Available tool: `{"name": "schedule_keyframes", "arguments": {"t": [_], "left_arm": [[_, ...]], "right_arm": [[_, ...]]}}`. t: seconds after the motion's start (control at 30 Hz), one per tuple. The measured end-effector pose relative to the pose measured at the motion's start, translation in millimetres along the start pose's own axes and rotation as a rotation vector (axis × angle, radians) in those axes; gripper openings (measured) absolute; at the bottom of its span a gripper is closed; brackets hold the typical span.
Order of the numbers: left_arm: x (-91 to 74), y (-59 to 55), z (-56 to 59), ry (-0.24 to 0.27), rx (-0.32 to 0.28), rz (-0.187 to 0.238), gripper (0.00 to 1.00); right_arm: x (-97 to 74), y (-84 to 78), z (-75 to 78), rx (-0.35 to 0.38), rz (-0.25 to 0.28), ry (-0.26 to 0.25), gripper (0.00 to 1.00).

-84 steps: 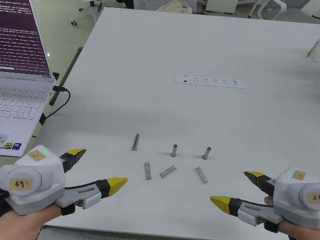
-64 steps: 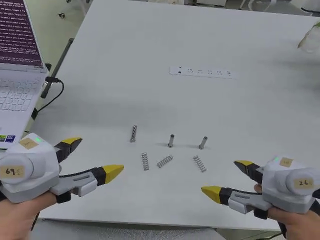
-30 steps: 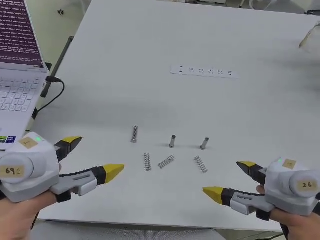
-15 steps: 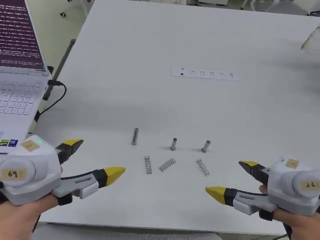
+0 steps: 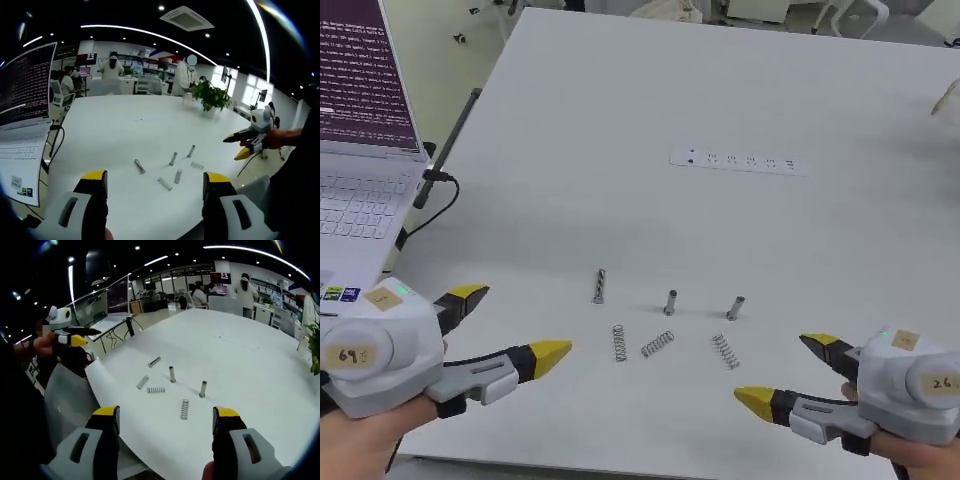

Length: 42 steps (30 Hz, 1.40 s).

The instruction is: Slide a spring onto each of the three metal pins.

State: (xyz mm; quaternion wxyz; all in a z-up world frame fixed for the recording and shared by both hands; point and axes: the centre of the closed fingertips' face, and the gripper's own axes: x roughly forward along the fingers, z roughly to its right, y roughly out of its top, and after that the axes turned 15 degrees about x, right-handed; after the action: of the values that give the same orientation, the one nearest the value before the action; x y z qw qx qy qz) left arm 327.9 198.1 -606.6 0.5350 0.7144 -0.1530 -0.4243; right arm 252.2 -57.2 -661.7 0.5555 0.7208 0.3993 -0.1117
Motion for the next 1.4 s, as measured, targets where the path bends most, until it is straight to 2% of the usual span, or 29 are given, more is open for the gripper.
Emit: {"name": "schedule_keyframes", "arguments": {"t": [0.23, 0.47, 0.67, 0.9, 1.13, 1.4], "left_arm": [[2.9, -0.1, -0.9, -0.002, 0.002, -0.003, 0.74], [15.2, -1.5, -1.3, -0.02, 0.006, -0.015, 0.73], [28.0, -0.3, -0.4, -0.036, 0.032, -0.03, 0.72], [42.5, -0.3, -5.3, -0.034, 0.01, -0.033, 0.69], [53.2, -6.3, -4.4, -0.055, 0.021, -0.052, 0.69], [67.7, -5.0, -8.4, -0.074, 0.035, -0.06, 0.69]], "right_arm": [[-1.1, -1.6, 1.4, 0.004, 0.0, -0.002, 0.74], [-3.3, -4.1, 2.0, 0.011, 0.003, -0.003, 0.73], [-6.3, -7.3, 3.5, 0.016, 0.001, -0.007, 0.72], [-10.6, -9.1, 8.7, 0.024, 0.002, -0.016, 0.72], [-12.9, -10.2, 10.4, 0.025, 0.001, -0.02, 0.73], [-12.9, -12.6, 11.5, 0.029, -0.005, -0.022, 0.72]]}}
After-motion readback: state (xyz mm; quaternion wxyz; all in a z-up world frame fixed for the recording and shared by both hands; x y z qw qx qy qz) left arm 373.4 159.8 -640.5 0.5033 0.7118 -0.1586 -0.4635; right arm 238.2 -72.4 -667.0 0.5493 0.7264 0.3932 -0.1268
